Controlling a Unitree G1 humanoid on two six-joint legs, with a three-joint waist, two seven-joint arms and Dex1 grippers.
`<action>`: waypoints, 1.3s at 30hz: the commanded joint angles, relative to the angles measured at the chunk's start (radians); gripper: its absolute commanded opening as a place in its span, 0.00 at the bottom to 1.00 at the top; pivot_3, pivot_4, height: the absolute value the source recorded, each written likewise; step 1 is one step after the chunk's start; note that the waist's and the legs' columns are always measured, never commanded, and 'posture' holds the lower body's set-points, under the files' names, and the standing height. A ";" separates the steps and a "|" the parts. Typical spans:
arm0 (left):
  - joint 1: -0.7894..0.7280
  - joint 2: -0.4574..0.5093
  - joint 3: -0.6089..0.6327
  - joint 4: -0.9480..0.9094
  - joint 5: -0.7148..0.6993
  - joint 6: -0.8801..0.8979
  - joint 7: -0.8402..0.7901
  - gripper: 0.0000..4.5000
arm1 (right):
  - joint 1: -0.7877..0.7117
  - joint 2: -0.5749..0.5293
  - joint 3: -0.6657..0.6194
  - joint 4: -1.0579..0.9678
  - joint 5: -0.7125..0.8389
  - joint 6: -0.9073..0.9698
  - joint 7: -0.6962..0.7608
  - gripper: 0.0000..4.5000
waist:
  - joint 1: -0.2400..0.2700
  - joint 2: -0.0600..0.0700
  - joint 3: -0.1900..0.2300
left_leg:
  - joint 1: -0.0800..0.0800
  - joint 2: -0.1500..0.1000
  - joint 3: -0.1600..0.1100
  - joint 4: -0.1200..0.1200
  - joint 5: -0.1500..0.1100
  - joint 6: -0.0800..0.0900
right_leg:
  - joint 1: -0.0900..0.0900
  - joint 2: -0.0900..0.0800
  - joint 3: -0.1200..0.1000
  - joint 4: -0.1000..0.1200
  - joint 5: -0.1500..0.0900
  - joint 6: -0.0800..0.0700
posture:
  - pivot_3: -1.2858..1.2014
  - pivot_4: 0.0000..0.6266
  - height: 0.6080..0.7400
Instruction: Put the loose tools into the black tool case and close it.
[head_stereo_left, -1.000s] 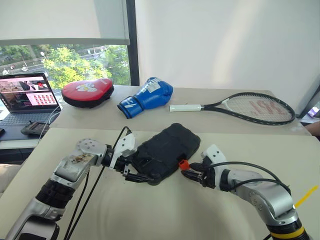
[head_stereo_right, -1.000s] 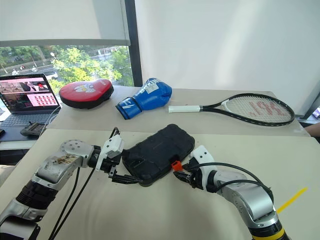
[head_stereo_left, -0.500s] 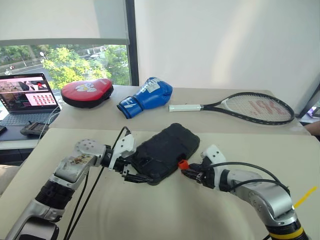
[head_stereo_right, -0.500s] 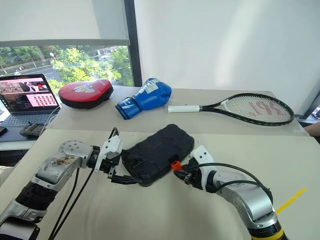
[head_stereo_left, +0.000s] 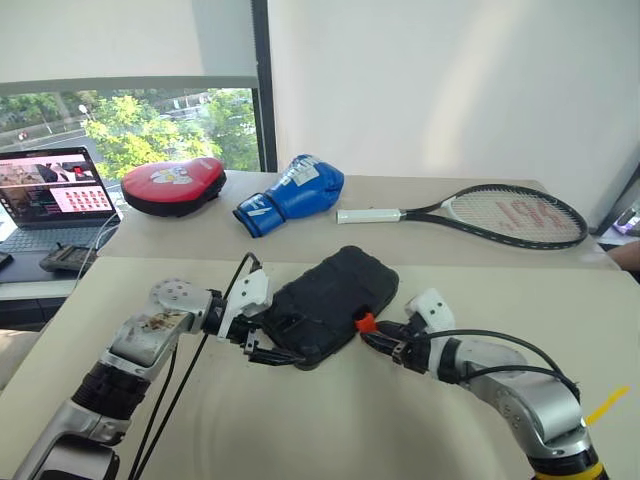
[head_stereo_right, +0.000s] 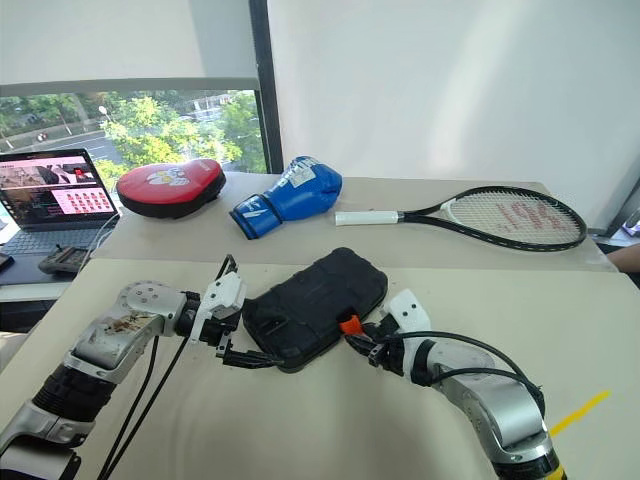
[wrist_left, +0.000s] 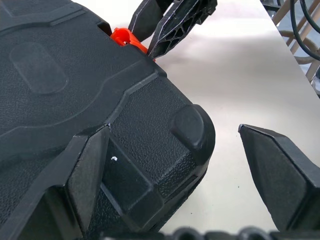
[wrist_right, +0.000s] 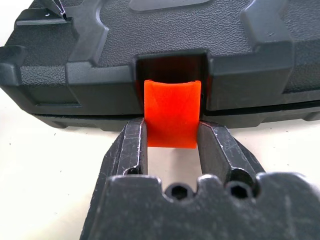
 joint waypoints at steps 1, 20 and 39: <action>0.010 -0.006 -0.038 0.002 0.033 0.008 -0.006 0.98 | -0.058 0.011 -0.001 0.043 -0.024 -0.072 0.016 0.44 | -0.001 0.000 0.000 | 0.001 0.000 0.000 0.000 0.000 0.000 | 0.001 0.000 0.000 0.000 0.000 0.000 | 0.52 0.24 1.00; 0.009 -0.023 -0.047 0.002 0.062 0.006 0.007 0.98 | -0.210 -0.170 0.155 0.133 -0.048 0.089 0.164 0.00 | -0.005 0.002 -0.001 | 0.006 0.001 0.000 -0.001 -0.001 0.003 | 0.004 -0.001 0.001 -0.001 0.000 0.000 | 0.52 0.24 1.00; -0.008 -0.063 -0.063 0.022 0.095 -0.001 0.028 0.98 | -0.263 -0.151 0.040 0.115 -0.026 0.059 0.284 0.00 | -0.001 0.002 -0.001 | 0.003 0.001 0.000 -0.001 -0.001 0.002 | 0.002 -0.001 0.001 -0.001 0.000 0.000 | 0.52 0.24 1.00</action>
